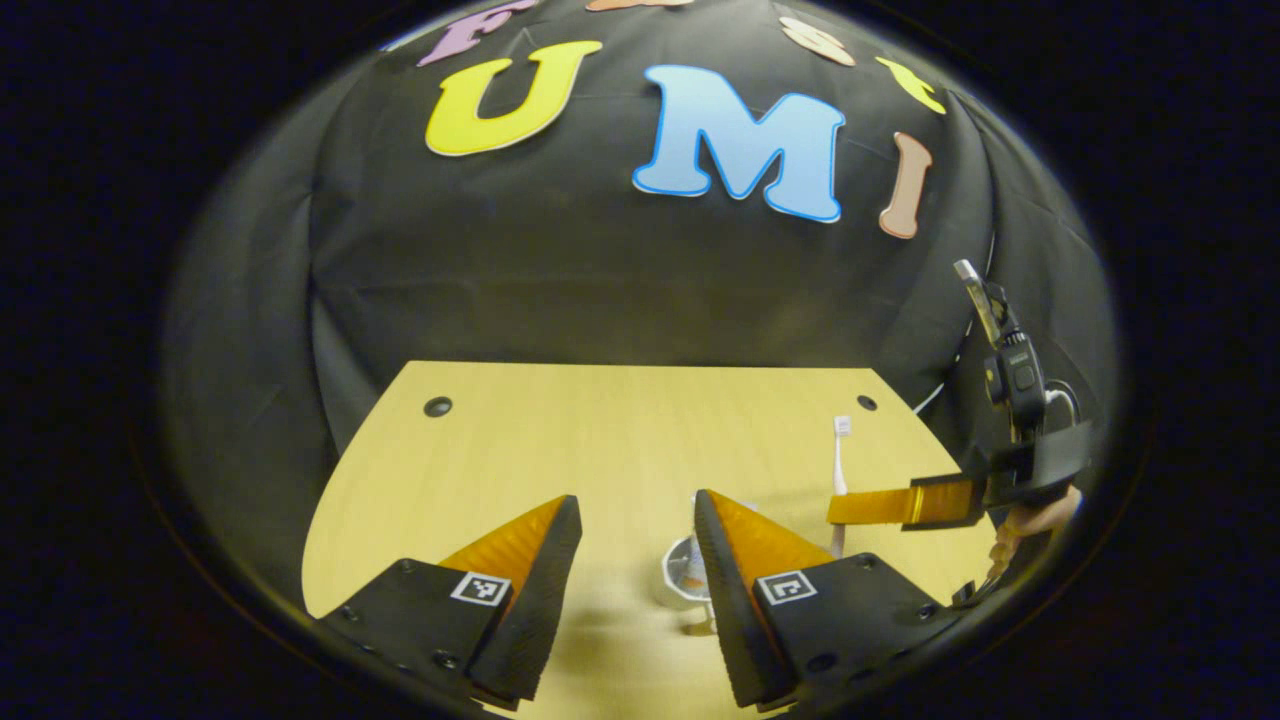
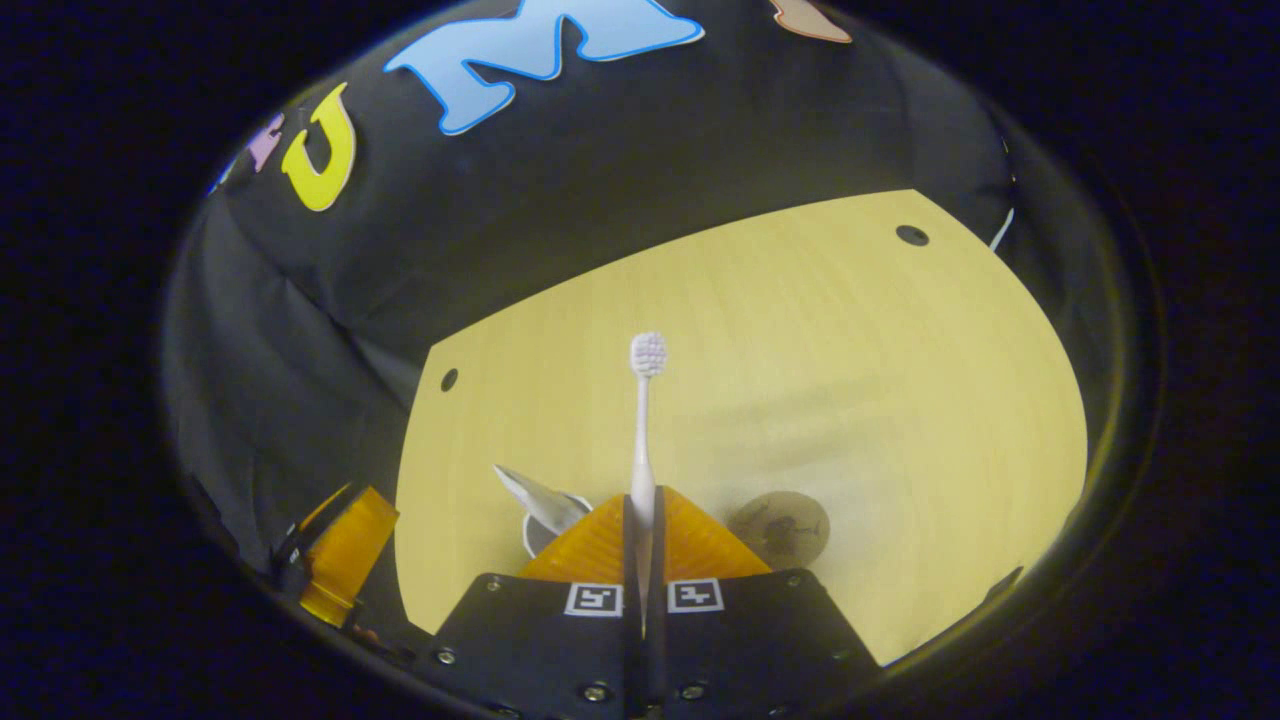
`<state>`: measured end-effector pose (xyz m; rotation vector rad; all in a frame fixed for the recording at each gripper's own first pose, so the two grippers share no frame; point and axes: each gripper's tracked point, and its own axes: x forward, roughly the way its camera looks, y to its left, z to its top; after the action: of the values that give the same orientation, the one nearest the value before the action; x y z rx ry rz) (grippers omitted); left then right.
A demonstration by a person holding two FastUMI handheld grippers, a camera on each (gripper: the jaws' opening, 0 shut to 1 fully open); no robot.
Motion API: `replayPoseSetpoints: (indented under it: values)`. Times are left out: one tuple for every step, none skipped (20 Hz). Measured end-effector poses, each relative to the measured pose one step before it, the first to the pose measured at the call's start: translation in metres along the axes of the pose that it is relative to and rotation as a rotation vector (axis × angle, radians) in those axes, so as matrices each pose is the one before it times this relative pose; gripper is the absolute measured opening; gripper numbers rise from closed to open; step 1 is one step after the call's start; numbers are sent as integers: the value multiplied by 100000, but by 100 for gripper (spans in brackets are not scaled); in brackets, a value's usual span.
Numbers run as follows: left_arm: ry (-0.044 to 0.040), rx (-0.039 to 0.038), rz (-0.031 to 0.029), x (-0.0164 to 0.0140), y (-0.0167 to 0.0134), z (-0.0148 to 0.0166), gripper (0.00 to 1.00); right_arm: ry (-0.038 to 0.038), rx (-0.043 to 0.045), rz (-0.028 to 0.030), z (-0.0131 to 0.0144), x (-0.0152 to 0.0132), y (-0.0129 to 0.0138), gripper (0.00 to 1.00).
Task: Put the toothbrush and toothpaste on the desktop into the cup, then pick up the cup and place it on the coaster on the desktop.
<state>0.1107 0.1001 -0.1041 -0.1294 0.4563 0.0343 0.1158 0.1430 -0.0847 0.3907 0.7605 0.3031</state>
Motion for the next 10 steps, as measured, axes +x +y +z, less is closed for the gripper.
replayPoseSetpoints:
  values:
    - [469,-999,1567,-509,1126,-429,71,-758,205,454,62,394,357,3]
    - [643,-892,1396,-437,1049,-386,71,-722,656,828,138,571,659,2]
    - [827,-760,1459,-103,885,-474,71,-761,923,160,139,673,409,3]
    - [673,-591,1365,-511,1023,-555,71,-895,672,-39,239,608,301,2]
    - [785,-478,1419,-435,842,-505,71,-1069,433,-509,38,605,216,2]
    - [709,-403,1192,-350,888,-432,71,-1085,582,-407,152,509,140,2]
    - [905,-282,1095,-50,743,-340,70,-985,749,-25,108,463,361,2]
    - [785,-282,912,101,605,-322,70,-1587,443,-142,148,341,209,2]
    - [914,-284,688,-104,664,-484,70,-1741,198,-43,53,352,251,2]
    - [911,-300,652,-71,267,-281,70,-1691,-14,-55,-116,216,196,2]
